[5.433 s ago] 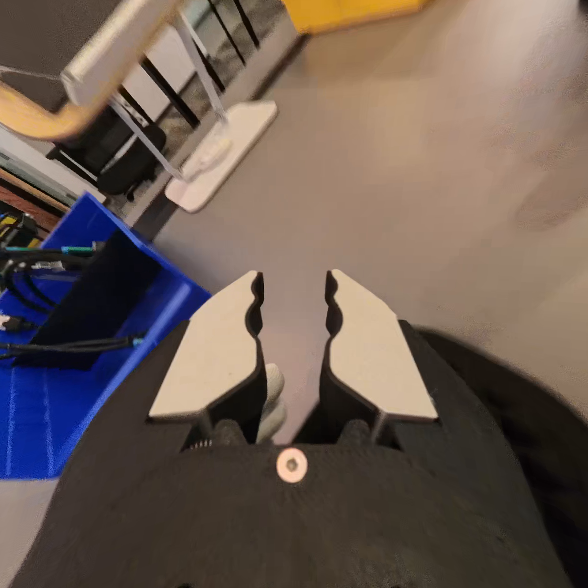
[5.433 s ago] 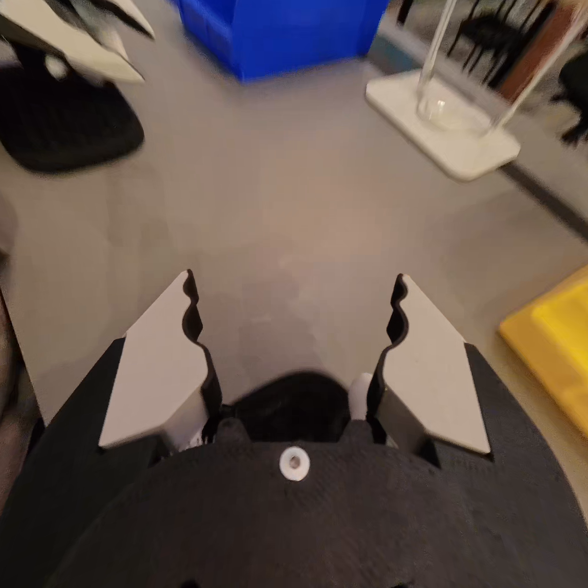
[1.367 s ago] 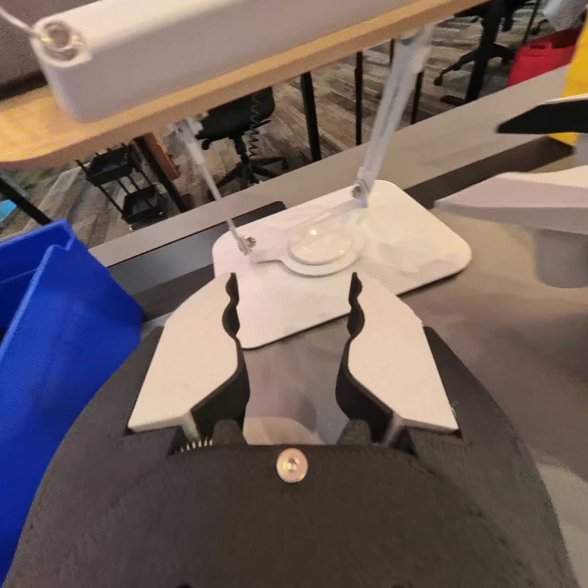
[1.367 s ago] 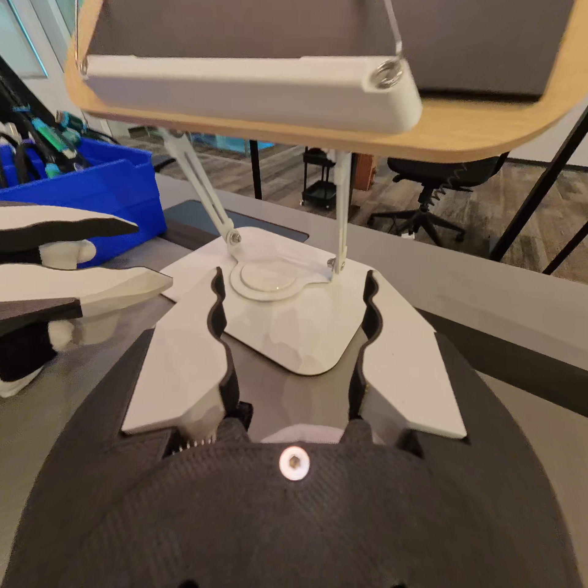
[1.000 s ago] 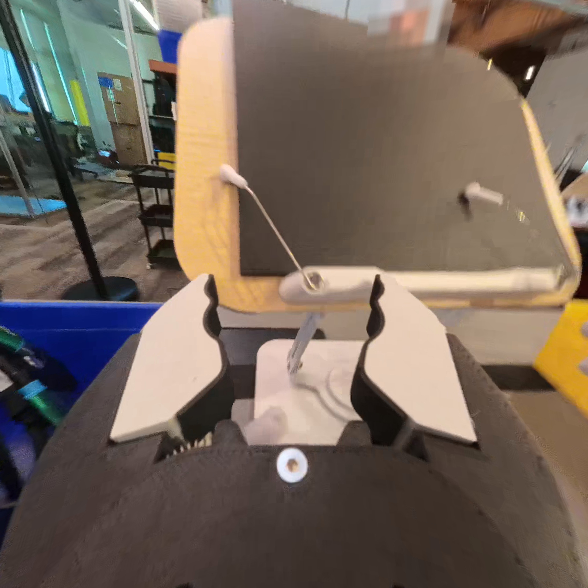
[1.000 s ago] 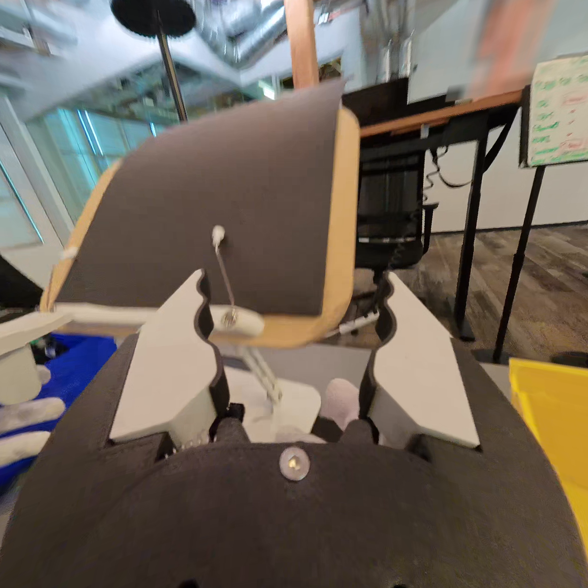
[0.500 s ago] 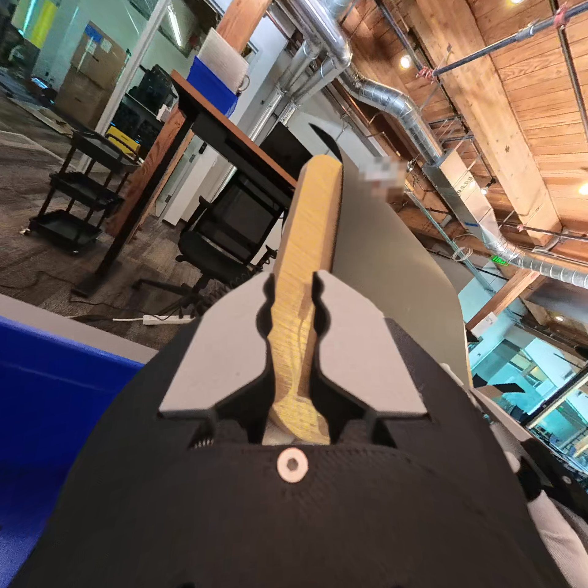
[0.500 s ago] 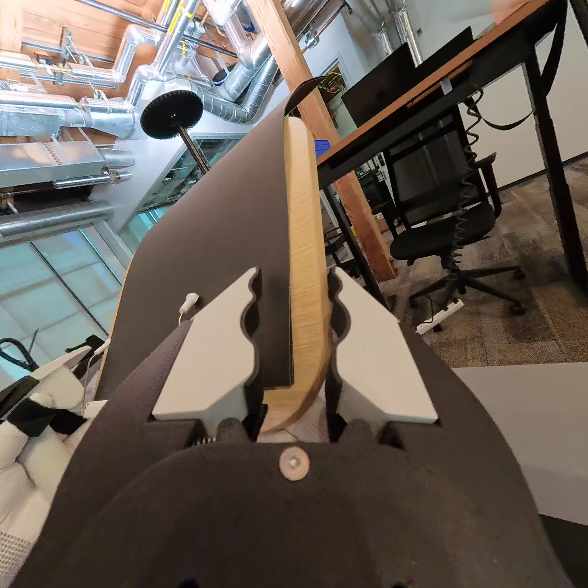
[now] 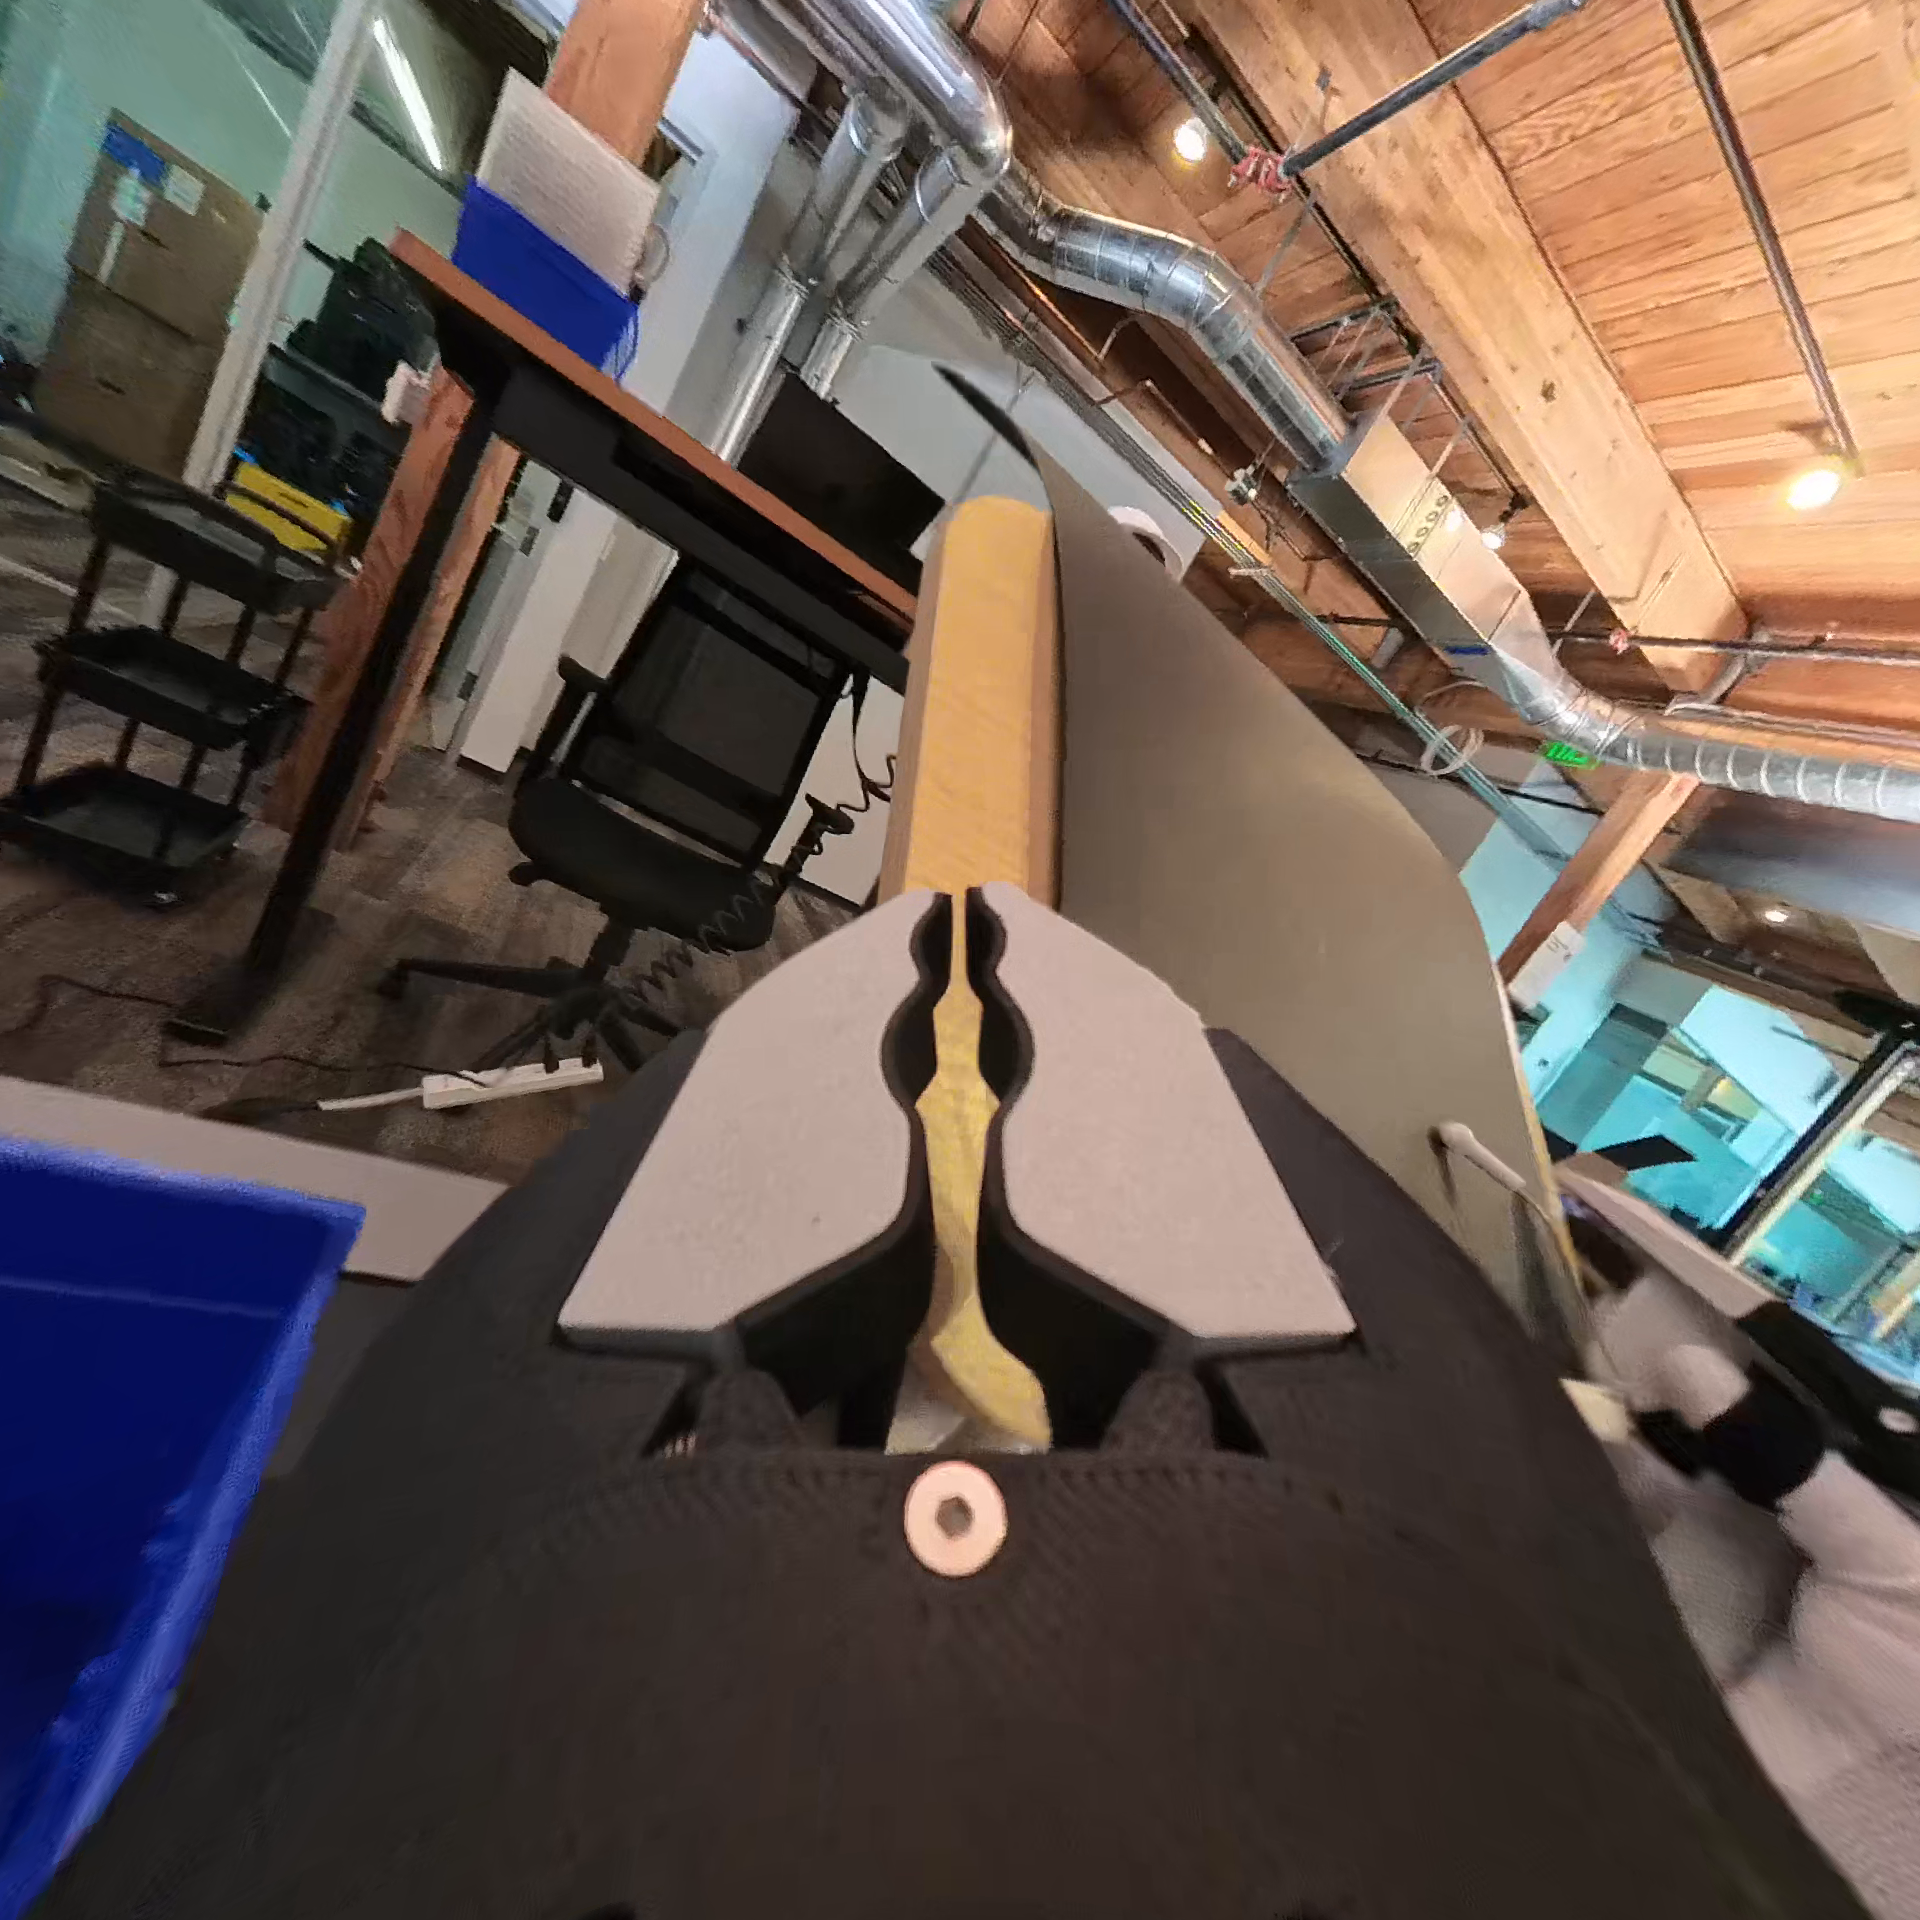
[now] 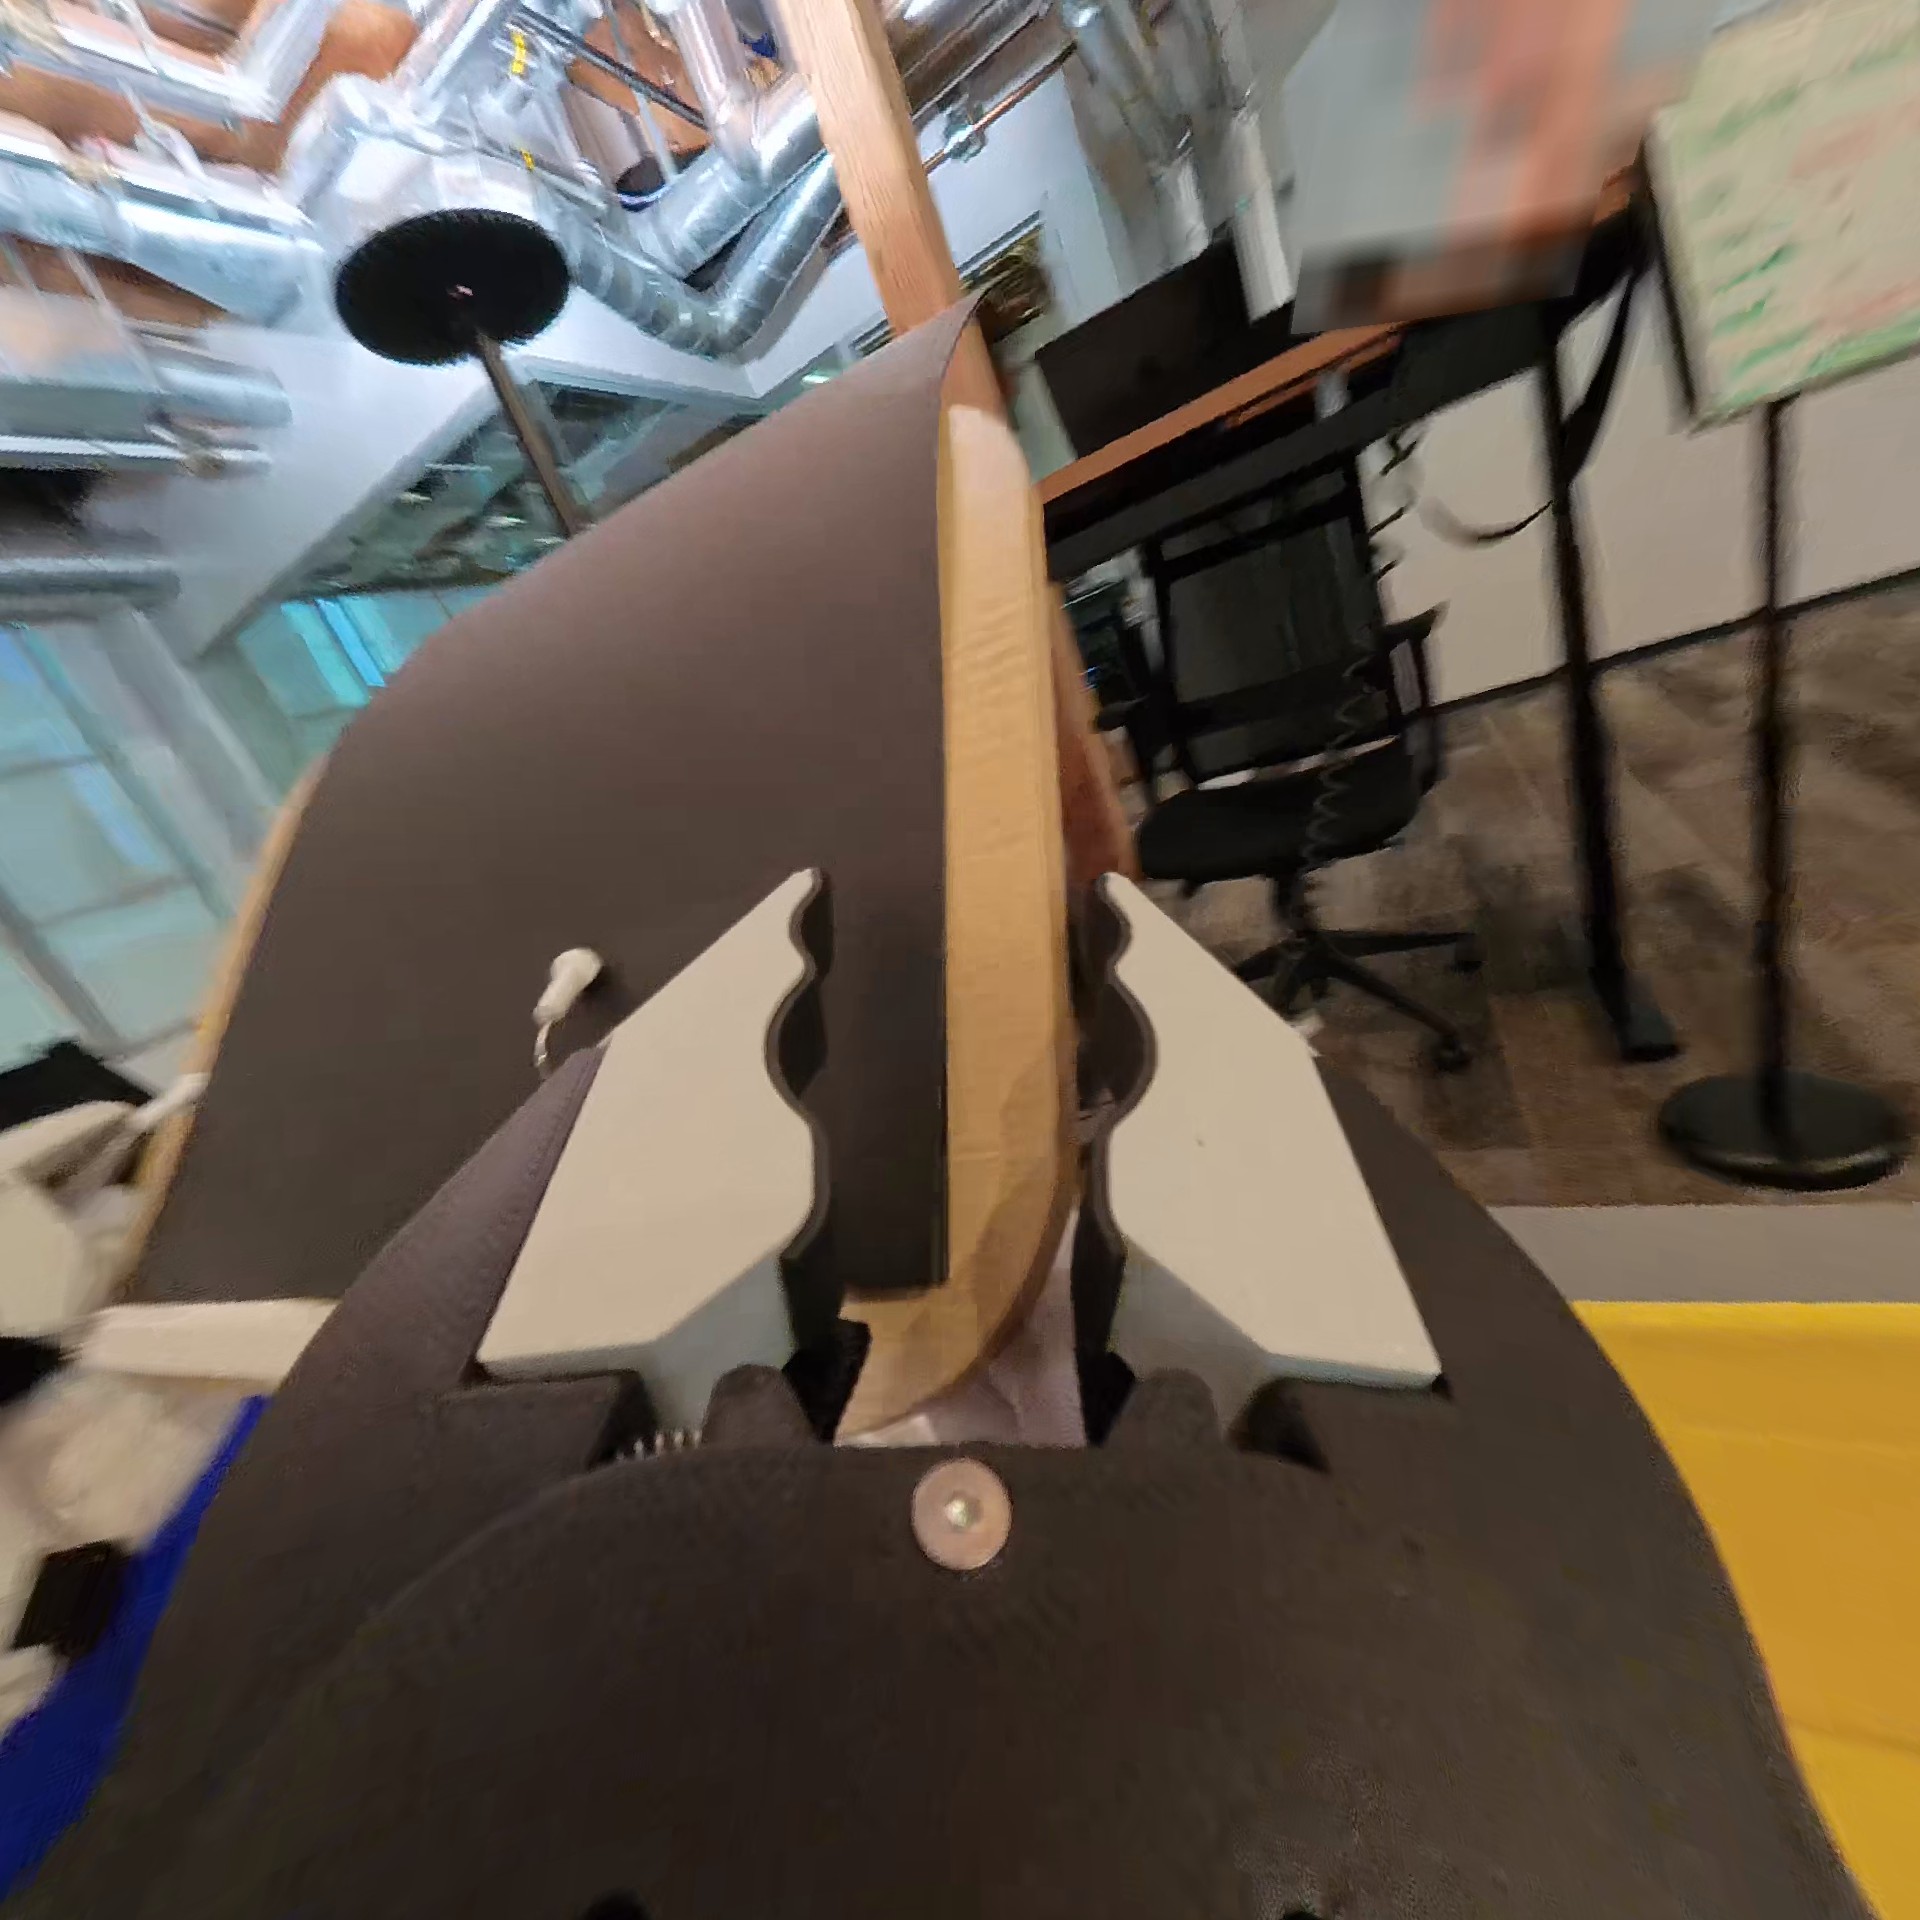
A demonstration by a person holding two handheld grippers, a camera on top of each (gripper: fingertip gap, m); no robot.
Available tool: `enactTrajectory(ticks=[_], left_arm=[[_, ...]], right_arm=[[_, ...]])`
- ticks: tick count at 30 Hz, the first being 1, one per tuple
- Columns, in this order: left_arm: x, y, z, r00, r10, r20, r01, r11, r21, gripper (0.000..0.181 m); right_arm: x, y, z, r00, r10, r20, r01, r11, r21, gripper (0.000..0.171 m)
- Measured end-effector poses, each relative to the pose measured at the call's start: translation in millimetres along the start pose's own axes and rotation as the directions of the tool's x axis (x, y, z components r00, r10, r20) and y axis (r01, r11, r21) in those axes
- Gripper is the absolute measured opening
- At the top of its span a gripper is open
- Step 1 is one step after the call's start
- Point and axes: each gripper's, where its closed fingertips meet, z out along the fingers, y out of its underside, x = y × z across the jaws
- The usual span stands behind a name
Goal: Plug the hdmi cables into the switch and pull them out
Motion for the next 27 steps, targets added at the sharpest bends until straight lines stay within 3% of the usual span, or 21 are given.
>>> enactTrajectory(ticks=[2,5,7,9,11,14,16,20,27], left_arm=[[1,-12,-2,0.994,0.110,0.026,-0.110,0.994,0.025,0.019],[9,-29,-11,0.917,0.379,0.123,-0.386,0.922,0.039,0.028],[24,-34,-13,0.826,0.548,0.131,-0.553,0.833,0.000,0.028],[40,-28,-14,0.760,0.648,0.061,-0.643,0.761,-0.085,0.024],[43,-5,-12,0.759,0.650,-0.046,-0.635,0.722,-0.276,0.029],[41,14,-17,0.798,0.593,-0.111,-0.580,0.704,-0.410,0.029],[35,31,-19,0.798,0.585,-0.145,-0.568,0.648,-0.508,0.036],[30,51,-18,0.805,0.573,-0.156,-0.550,0.621,-0.558,0.038],[31,51,-10,0.792,0.600,-0.115,-0.560,0.637,-0.530,0.014]], right_arm=[[-2,-19,-6,0.985,-0.154,-0.074,0.156,0.987,0.029,0.065],[-29,-46,-14,0.856,-0.498,-0.136,0.505,0.863,0.021,0.065],[-57,-49,-15,0.751,-0.656,-0.078,0.657,0.754,-0.019,0.052],[-84,-27,-14,0.740,-0.663,0.115,0.672,0.732,-0.111,0.040],[-95,1,-16,0.728,-0.637,0.255,0.686,0.688,-0.238,0.039],[-87,30,-18,0.670,-0.675,0.310,0.739,0.566,-0.365,0.036],[-86,38,-16,0.651,-0.693,0.310,0.753,0.537,-0.380,0.028],[-76,49,-14,0.638,-0.716,0.283,0.751,0.497,-0.434,0.000],[-77,49,-14,0.687,-0.670,0.281,0.713,0.549,-0.436,0.000]])
